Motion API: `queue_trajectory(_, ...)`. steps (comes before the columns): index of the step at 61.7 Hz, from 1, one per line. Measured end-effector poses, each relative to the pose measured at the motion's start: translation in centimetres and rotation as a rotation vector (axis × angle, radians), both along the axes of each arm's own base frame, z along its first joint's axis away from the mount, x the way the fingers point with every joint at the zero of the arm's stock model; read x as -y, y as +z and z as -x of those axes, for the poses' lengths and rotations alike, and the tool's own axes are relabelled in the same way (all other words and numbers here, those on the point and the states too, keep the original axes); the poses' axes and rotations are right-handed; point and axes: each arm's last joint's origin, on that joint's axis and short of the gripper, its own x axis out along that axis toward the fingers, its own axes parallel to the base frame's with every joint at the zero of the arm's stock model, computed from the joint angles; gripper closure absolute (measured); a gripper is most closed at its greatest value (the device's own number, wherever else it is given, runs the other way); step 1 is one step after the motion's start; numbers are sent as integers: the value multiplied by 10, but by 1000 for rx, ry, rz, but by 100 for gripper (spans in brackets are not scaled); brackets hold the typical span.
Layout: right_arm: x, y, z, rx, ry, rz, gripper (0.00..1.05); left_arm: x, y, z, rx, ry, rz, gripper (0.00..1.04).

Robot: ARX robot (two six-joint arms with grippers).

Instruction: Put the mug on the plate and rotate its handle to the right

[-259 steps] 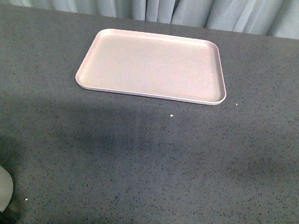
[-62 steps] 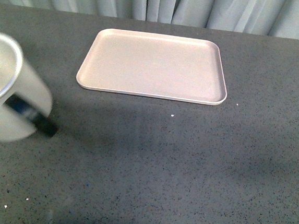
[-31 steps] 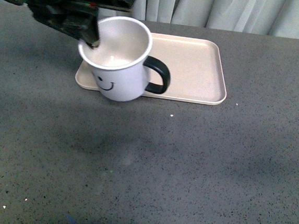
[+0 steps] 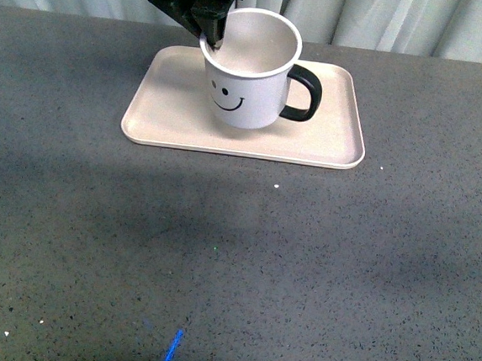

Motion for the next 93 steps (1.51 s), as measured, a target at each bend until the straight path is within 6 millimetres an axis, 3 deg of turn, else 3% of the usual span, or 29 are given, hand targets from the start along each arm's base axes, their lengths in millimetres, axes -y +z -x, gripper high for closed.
queue_trajectory(33, 0, 0, 0, 0, 0, 0, 9, 13, -15, -32, -14, -33, -85, 103)
queue_trajectory(61, 0, 0, 0, 0, 0, 0, 9, 27, -35, -34, -49, -57, -98, 103)
queue_trajectory(78, 0, 0, 0, 0, 0, 0, 9, 28, -37, -35, -50, -60, -97, 103)
queue_trajectory(93, 0, 0, 0, 0, 0, 0, 9, 29, -36, -34, -27, -93, -96, 66)
